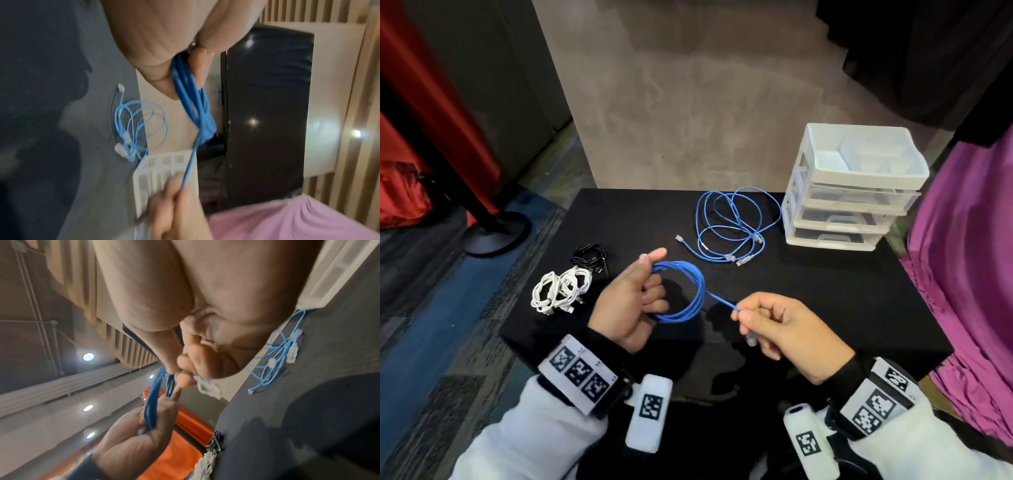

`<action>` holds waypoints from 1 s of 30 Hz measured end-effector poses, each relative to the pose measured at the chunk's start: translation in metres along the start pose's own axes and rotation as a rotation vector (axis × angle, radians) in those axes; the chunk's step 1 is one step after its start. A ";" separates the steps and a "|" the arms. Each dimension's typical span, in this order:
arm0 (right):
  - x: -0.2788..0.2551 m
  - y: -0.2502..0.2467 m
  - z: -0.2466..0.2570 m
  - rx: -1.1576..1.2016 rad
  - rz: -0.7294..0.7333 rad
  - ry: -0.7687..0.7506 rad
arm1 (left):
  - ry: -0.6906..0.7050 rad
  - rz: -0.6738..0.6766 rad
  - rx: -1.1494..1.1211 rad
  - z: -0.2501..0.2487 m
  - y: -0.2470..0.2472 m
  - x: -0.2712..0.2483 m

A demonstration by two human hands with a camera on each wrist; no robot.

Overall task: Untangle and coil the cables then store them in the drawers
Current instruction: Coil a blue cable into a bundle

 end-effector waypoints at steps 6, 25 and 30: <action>0.007 -0.005 0.000 -0.001 -0.102 -0.017 | 0.210 -0.125 0.207 0.014 0.001 0.003; 0.016 0.038 -0.026 0.672 -0.159 0.345 | 0.354 -0.174 0.330 0.038 0.038 -0.012; 0.020 0.041 -0.025 0.589 -0.227 0.311 | 0.377 -0.185 0.439 0.039 0.033 -0.011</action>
Point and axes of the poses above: each hand's wrist, its own x-axis towards the middle knuckle, its own y-axis out of the palm, z = x × y, the point moved 2 cm from there along x, towards the middle knuckle, and after that the axes turned 14 degrees about x, right-handed, at the moved point
